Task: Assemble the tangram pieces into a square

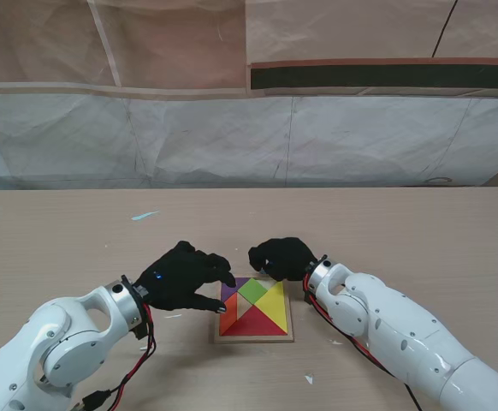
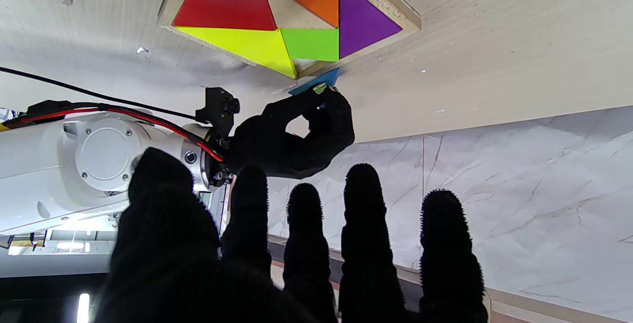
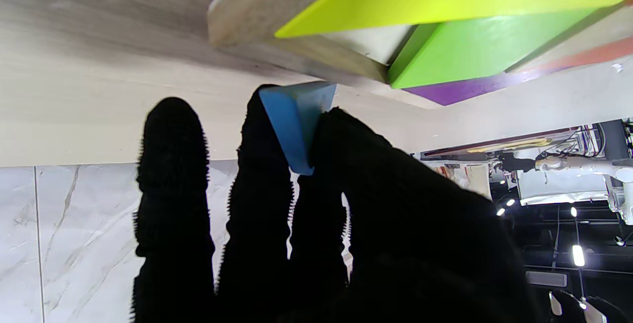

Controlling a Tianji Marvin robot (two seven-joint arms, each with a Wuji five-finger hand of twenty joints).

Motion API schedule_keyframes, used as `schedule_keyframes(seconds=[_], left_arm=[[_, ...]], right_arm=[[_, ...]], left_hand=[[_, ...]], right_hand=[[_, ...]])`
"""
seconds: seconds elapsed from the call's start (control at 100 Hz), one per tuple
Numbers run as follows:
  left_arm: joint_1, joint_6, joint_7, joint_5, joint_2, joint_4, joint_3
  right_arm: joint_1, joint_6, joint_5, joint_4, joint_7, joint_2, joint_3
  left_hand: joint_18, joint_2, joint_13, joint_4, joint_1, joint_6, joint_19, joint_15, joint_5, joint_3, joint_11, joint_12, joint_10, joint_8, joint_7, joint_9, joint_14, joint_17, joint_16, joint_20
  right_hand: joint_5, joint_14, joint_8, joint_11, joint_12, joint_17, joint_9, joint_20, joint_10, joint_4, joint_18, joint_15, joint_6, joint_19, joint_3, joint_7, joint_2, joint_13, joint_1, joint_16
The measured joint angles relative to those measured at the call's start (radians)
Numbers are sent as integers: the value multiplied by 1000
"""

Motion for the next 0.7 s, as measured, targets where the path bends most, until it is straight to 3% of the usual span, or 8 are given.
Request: schedule_keyframes(seconds=[0.7], left_arm=[[12,7,7,9,-1,-5,0]], right_arm=[[-26,-32,-27,-6,-26,6,7]], left_hand=[[0,0,0,0,0,0,0,0,0,0,0,0,0,0,0,0,0,0,0,0]], right_hand=[[-21,-5,-23,2,-23,-16,-55,0,-2,0,0,1,-12,-24,16,22,9,-15,-10,-29]])
